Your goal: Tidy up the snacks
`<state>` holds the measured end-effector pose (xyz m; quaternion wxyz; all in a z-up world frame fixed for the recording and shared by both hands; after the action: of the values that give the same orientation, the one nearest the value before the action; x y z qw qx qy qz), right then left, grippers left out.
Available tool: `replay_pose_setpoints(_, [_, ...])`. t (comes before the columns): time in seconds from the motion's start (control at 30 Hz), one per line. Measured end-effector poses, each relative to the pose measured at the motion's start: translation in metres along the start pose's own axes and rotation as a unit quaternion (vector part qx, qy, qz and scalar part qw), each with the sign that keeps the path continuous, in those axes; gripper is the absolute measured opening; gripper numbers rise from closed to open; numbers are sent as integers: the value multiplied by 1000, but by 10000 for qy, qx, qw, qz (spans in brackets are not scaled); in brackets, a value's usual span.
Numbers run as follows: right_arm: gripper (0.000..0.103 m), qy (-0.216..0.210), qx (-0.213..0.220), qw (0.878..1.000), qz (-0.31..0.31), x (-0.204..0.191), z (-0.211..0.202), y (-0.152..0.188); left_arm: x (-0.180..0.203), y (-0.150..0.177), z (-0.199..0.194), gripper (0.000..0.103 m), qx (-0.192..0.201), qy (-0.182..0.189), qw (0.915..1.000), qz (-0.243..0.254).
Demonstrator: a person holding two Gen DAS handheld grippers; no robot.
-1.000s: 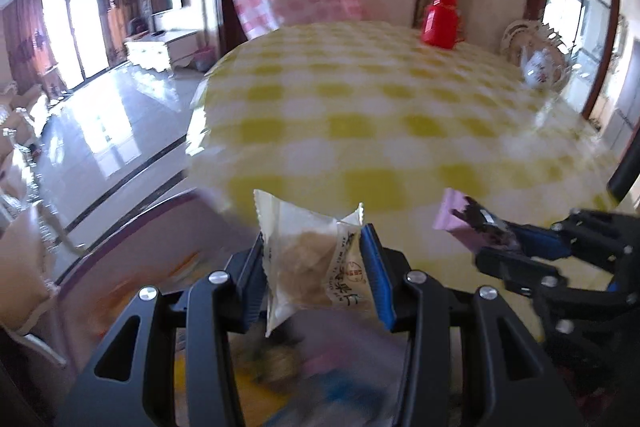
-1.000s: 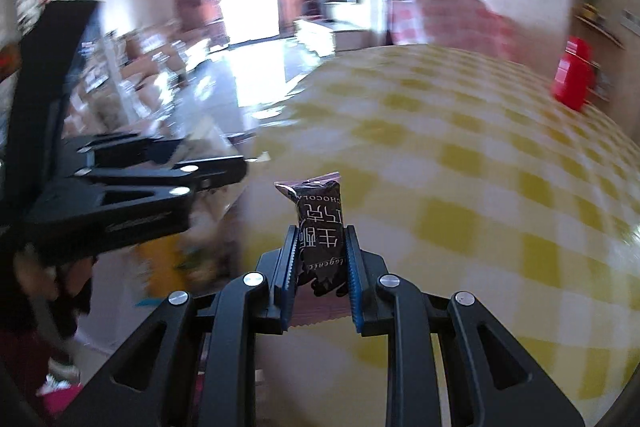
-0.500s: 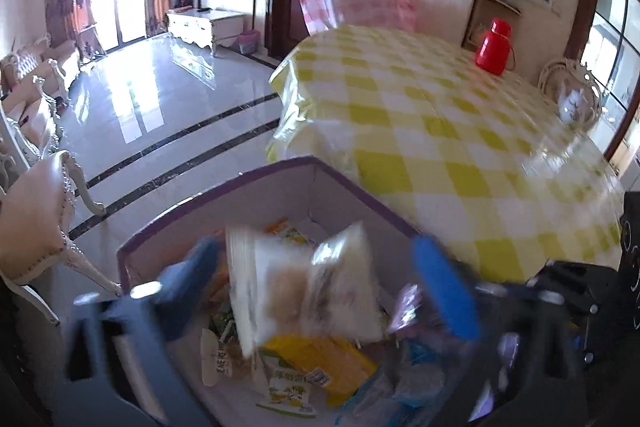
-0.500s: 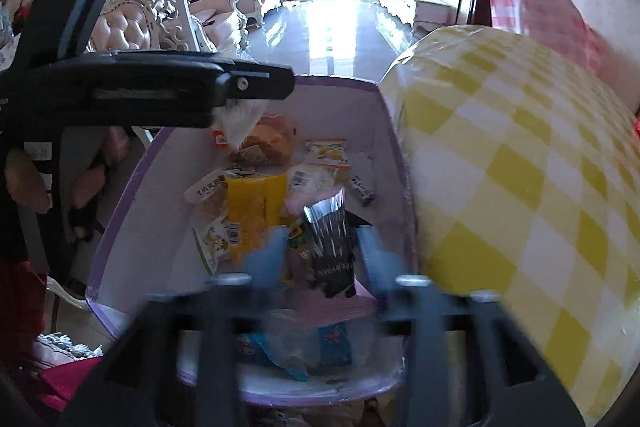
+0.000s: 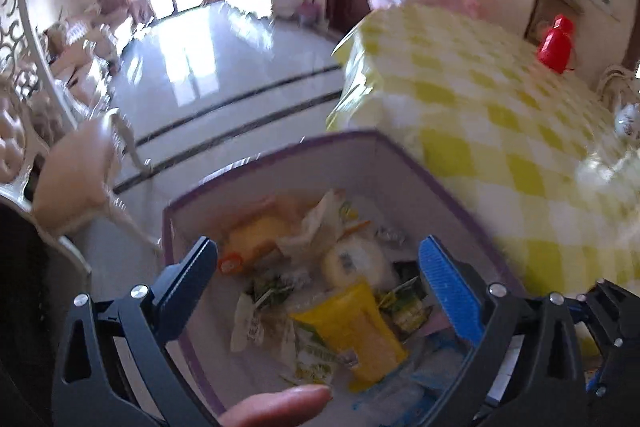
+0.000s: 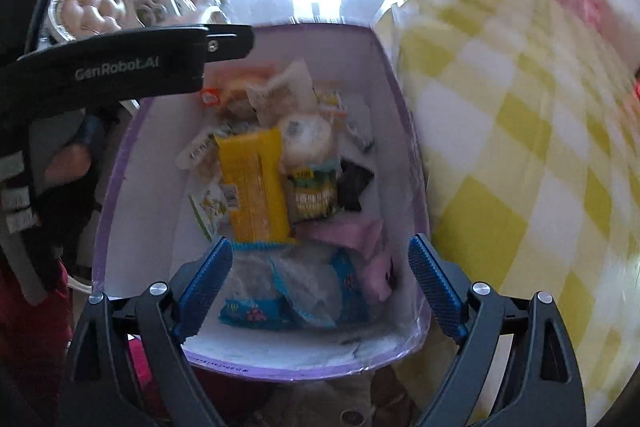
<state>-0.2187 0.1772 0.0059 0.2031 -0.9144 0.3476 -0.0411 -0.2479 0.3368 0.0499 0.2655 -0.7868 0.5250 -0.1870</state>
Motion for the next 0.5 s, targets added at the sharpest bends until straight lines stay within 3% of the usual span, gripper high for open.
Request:
replay_pose_setpoints(0.1, [87, 225, -25, 9997, 52, 3, 1, -1, -1, 4, 8, 101, -151, 3, 9999, -55])
replay_pose_setpoints(0.5, [87, 371, 10, 9993, 92, 7, 3, -6, 5, 9, 20, 101, -331, -18, 9994, -39])
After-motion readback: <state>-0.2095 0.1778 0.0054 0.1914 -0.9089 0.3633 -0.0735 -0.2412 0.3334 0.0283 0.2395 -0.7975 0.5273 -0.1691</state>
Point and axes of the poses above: each gripper's, at about its wrist camera, not at the fingertips, and z roughly the way its jaws point, x to its right, y to its underside, the point moved 1 cm from there along z, roughly the way its jaws point, and after that the axes turned 1 degree about y, right-handed, at the moved point
